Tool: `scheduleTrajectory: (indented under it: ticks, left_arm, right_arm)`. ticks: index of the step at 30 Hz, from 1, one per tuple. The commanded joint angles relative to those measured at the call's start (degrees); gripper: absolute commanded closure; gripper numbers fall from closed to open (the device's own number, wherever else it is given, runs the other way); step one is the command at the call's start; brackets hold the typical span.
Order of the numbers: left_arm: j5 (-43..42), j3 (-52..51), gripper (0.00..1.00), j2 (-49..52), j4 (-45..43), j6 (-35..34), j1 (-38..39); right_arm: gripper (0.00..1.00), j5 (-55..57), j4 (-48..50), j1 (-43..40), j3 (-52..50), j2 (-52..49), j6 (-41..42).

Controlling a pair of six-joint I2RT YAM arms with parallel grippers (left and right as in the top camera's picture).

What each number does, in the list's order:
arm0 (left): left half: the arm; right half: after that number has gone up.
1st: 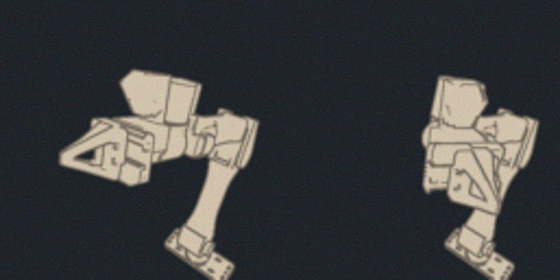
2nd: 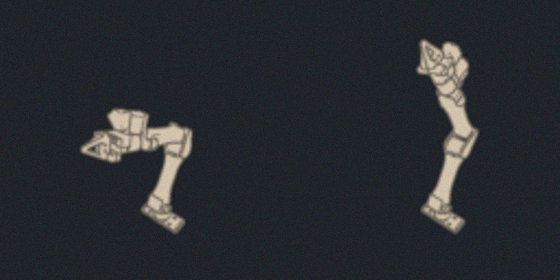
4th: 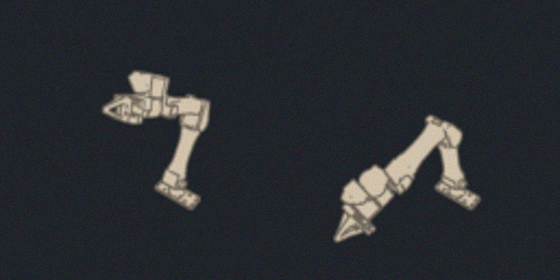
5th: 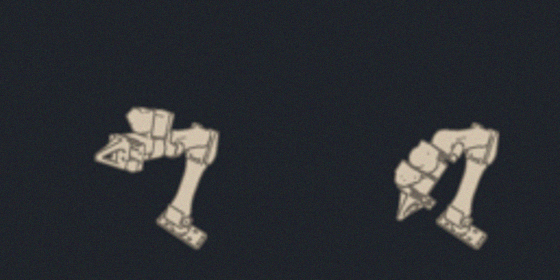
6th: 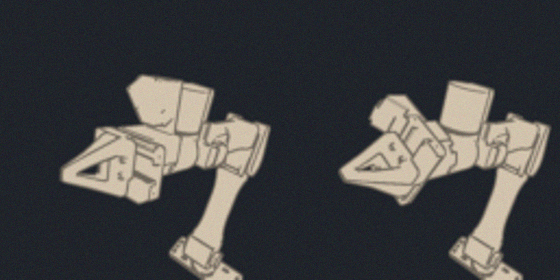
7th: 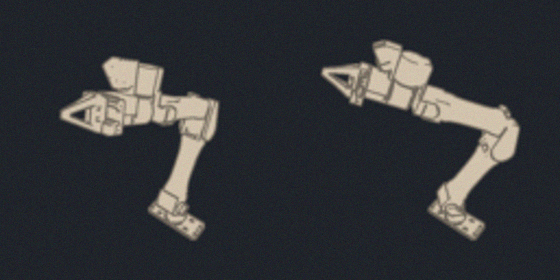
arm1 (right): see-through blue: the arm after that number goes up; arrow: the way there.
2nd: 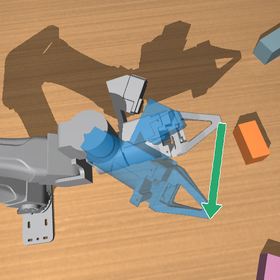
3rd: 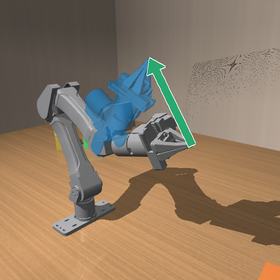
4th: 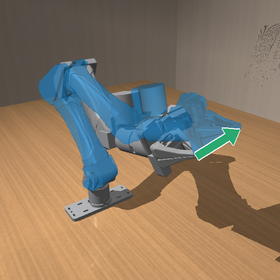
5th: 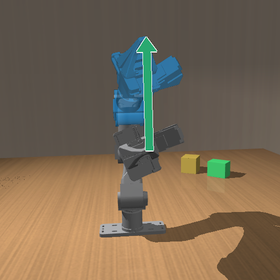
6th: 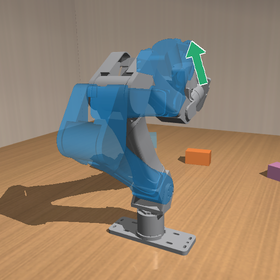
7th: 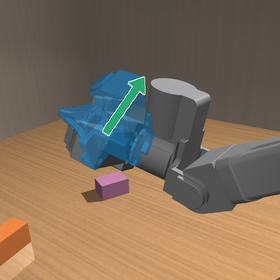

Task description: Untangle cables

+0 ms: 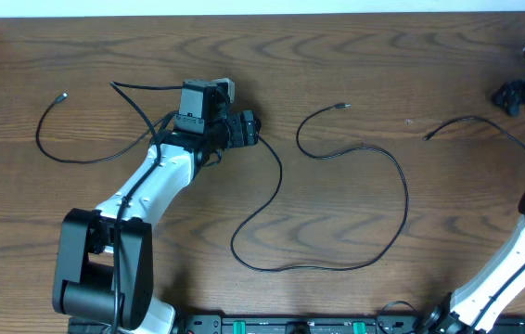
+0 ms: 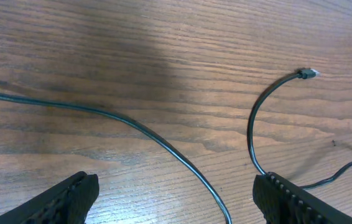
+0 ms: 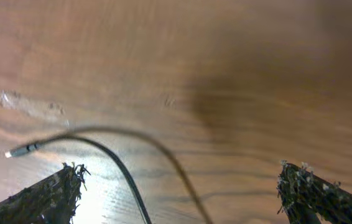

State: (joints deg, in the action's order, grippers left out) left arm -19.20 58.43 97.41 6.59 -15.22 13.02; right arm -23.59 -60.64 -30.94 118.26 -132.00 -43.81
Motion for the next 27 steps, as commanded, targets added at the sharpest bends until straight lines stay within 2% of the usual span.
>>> scheduleTrajectory:
  ticks: [1, 10, 13, 18, 19, 20, 21, 27]
  left_arm:
    - [-0.3, 0.8, 0.16, -1.2, 0.0, 0.1, 0.0]
    - [-0.3, 0.8, 0.16, -1.2, 0.0, 0.1, 0.0]
    - [-0.3, 0.8, 0.16, -1.2, 0.1, 0.1, 0.0]
    - [-0.3, 0.8, 0.16, -1.2, 0.1, 0.1, 0.0]
    - [-0.3, 0.8, 0.16, -1.2, 0.0, 0.1, 0.0]
    - [-0.3, 0.8, 0.15, -1.2, 0.1, 0.1, 0.0]
    - [-0.3, 0.8, 0.16, -1.2, 0.0, 0.1, 0.0]
    - [-0.3, 0.8, 0.16, -1.2, 0.0, 0.1, 0.0]
  right_arm:
    - [0.01, -0.8, -2.4, 0.0, 0.0, -2.5, -5.0]
    - [0.01, -1.0, -6.7, 1.0, -0.6, -4.2, -9.0]
    - [0.11, -0.8, -6.8, 1.0, -2.4, -4.2, -9.0]
    - [0.13, -0.6, -6.1, 1.0, -7.2, -4.2, -11.6]
    - [0.30, -0.5, -5.8, 1.0, -8.2, -4.2, -11.6]
    - [0.67, -0.5, -5.4, 1.0, -8.6, -4.2, -11.8]
    - [0.99, 0.2, -4.7, 1.0, -8.7, -4.2, -11.5]
    - [0.99, -0.5, -3.1, 1.0, -8.0, -3.5, -8.5]
